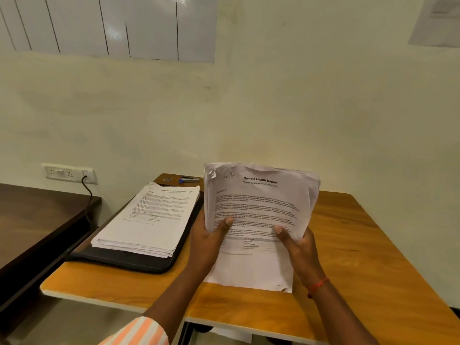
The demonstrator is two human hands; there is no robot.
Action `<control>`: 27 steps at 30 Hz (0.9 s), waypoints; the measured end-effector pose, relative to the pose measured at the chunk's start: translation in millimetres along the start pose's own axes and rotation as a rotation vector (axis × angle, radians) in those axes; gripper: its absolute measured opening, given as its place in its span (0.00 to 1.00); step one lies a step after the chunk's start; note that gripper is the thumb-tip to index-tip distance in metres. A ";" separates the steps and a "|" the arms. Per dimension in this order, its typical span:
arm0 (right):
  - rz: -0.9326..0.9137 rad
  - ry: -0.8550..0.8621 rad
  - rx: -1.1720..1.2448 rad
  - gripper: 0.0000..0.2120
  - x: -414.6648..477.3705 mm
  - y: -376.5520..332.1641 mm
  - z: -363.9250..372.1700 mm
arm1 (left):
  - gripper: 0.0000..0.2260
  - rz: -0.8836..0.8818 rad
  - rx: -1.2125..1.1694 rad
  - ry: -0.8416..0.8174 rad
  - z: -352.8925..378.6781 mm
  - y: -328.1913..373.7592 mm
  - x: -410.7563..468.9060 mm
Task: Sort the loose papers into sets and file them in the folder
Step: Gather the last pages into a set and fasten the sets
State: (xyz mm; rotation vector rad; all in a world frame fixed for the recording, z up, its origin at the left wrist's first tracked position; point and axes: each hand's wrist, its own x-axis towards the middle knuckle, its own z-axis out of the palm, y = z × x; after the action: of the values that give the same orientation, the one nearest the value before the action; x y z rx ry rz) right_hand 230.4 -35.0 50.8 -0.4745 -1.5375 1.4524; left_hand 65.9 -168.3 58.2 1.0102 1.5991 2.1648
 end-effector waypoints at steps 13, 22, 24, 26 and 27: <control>-0.004 0.049 -0.062 0.15 -6.8 13.9 7.3 | 0.17 0.010 0.113 0.089 10.3 -11.7 -8.9; 0.077 0.052 -0.024 0.17 -14.3 30.6 6.7 | 0.17 -0.066 0.129 0.093 11.5 -34.8 -12.9; 0.067 0.028 -0.037 0.19 -13.4 33.3 6.8 | 0.17 -0.081 0.140 0.088 13.2 -38.6 -12.7; 0.103 -0.001 -0.067 0.19 -15.3 40.6 5.5 | 0.18 -0.118 0.158 0.090 12.1 -47.6 -17.6; 0.112 0.004 -0.084 0.19 -16.2 44.9 4.3 | 0.19 -0.127 0.162 0.093 10.5 -50.9 -20.1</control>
State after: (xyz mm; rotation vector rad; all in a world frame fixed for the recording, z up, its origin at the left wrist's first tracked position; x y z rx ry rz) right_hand 220.9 -40.3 4.1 -0.6221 -1.5952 1.4744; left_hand 78.0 -154.2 5.7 0.8365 1.8539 2.0530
